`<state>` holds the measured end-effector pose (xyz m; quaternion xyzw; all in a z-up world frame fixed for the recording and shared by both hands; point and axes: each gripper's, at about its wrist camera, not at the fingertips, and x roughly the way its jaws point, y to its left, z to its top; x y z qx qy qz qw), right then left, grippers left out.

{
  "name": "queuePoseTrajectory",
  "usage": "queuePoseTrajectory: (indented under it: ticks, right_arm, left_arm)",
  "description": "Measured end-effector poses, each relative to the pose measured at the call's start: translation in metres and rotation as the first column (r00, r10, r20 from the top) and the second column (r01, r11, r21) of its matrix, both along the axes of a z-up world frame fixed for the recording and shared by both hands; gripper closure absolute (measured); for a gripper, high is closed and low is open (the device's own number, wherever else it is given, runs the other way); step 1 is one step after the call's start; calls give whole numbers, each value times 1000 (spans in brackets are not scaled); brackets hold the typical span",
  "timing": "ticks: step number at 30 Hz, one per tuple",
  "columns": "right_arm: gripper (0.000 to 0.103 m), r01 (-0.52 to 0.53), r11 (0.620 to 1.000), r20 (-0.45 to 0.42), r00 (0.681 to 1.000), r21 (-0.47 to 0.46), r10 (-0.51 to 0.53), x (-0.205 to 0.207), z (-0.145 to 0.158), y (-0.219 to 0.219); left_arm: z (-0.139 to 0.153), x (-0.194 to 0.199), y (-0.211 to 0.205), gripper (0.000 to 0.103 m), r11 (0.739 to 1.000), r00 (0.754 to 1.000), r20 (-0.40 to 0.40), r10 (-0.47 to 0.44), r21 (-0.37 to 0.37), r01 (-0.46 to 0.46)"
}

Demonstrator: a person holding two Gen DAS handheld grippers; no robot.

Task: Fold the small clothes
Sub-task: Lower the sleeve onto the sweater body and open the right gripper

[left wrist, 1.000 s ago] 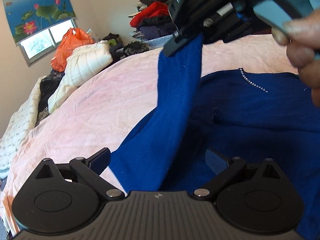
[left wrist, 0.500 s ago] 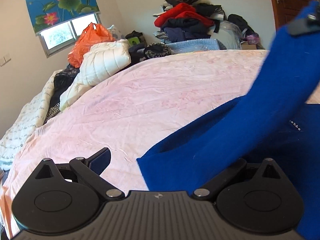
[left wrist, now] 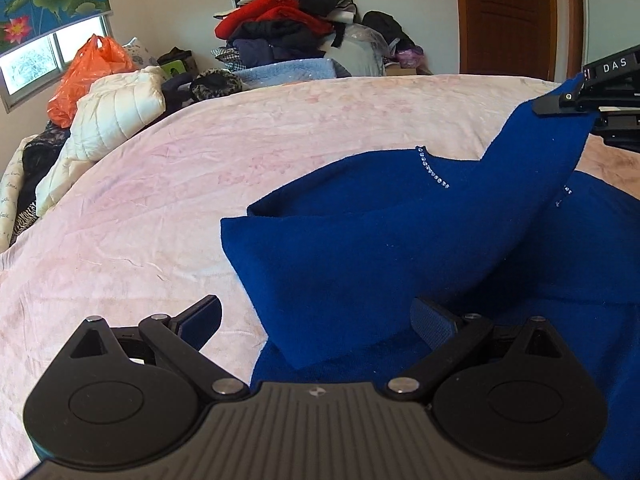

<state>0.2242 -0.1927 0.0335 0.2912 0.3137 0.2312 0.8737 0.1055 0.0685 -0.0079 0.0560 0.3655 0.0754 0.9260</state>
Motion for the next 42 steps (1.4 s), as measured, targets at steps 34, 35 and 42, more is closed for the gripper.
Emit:
queuePoseTrajectory:
  ticks: [34,35,42]
  right_arm:
    - [92,247,969,-63,967,-13,-247,-62,-55,-104]
    - [92,244,970,-71,967,-16,-245,-63,-58,-105]
    - [90,239,970,-110,964,-40,-242,-63,-75,-106]
  left_arm:
    - [-8,2,-19,2,1000,998,-68,-15,9,15]
    - [-8,2,-20,2,1000,997,-71,-16,11,16]
    - [-12,3,-21,2,1000,996,-84,-14,18,16]
